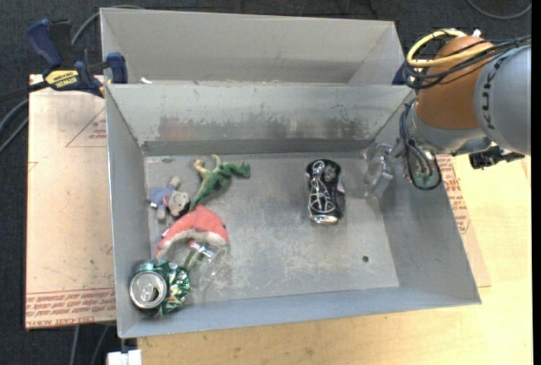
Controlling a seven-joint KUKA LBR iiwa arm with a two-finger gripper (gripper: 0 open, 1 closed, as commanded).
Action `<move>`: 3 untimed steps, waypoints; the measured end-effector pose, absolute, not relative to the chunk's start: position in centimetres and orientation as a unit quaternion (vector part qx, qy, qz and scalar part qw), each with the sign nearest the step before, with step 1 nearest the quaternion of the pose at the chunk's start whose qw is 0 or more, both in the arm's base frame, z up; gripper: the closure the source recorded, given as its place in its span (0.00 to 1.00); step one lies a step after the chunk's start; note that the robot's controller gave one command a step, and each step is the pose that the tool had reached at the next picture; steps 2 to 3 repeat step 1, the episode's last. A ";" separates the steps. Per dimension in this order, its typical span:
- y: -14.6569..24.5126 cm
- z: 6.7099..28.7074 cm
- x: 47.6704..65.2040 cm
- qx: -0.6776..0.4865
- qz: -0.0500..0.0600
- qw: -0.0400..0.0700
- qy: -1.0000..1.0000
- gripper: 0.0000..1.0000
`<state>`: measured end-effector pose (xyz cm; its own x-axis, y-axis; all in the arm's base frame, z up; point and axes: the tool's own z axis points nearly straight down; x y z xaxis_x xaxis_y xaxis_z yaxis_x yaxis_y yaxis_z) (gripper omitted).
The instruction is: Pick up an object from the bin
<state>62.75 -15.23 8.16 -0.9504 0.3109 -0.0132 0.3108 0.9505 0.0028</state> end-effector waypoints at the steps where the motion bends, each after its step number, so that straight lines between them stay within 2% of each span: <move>1: -15.2 9.3 62.7 0.157 0.000 0.005 0.988 1.00; 3: -15.2 9.3 62.7 0.157 0.000 0.005 0.988 1.00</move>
Offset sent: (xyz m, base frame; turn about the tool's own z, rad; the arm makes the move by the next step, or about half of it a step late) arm 0.0000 0.0000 0.0165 0.0000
